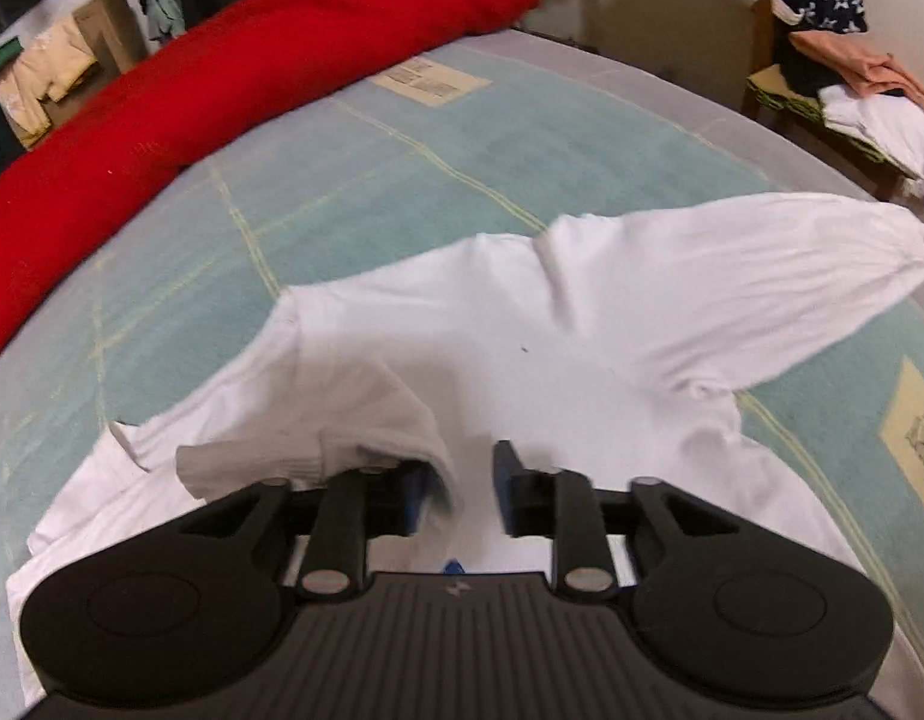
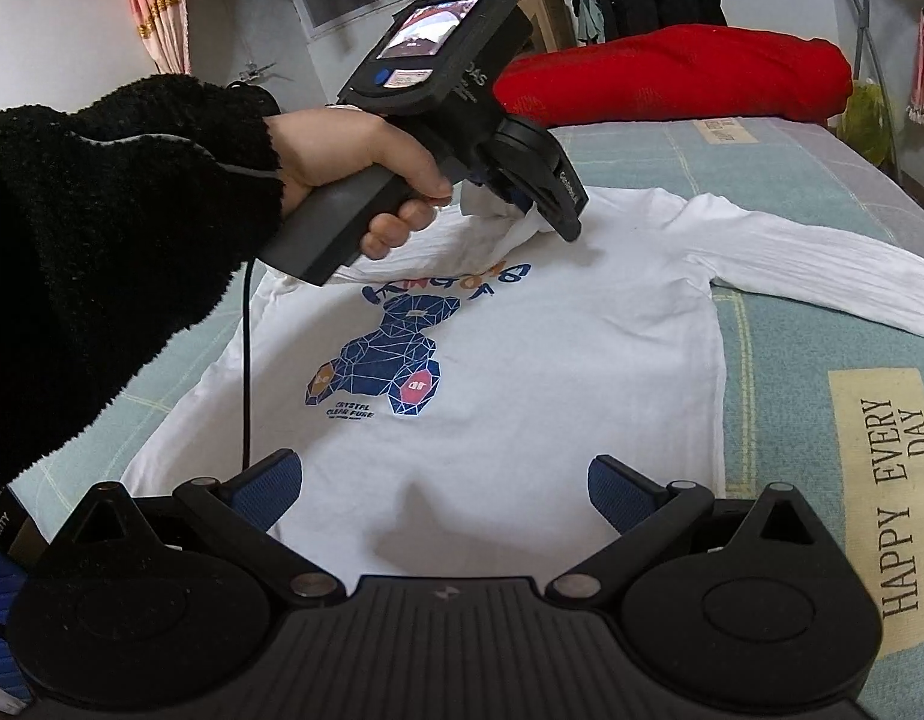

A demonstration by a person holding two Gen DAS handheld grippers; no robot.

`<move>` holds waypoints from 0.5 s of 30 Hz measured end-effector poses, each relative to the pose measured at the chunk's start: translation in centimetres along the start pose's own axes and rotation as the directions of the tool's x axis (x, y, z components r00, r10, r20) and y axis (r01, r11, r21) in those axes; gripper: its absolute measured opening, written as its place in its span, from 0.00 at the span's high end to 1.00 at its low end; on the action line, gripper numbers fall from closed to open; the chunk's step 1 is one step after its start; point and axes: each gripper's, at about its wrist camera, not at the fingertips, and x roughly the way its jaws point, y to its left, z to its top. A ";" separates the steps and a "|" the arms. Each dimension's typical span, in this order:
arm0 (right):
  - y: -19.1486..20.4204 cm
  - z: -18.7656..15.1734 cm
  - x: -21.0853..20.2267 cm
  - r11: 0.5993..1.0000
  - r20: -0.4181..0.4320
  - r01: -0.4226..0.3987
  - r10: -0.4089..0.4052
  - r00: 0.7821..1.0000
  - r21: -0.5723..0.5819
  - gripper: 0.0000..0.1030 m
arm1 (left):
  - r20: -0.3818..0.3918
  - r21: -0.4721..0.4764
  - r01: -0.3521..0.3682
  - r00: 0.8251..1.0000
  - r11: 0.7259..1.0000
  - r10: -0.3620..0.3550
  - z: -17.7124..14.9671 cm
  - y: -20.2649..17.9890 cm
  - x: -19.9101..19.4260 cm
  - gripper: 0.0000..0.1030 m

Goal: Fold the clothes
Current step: 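Carry the sleeve across the shirt body and open the left gripper, then raise the open left gripper away from the laid sleeve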

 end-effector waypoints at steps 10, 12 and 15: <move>-0.3 0.0 -0.6 1.000 0.015 0.000 0.000 1.000 0.007 0.00 | 0.139 -0.402 0.334 0.943 0.853 -0.304 -3.3 7.3 -3.9 0.46; -0.4 0.0 -0.5 1.000 0.014 0.001 -0.001 1.000 0.010 0.00 | 0.179 -0.450 0.351 0.936 0.821 -0.302 -4.1 8.9 -4.7 0.45; -0.5 0.0 -0.3 1.000 0.010 -0.003 0.003 1.000 0.012 0.00 | 0.210 -0.488 0.325 0.944 0.810 -0.253 -4.6 10.5 -4.8 0.40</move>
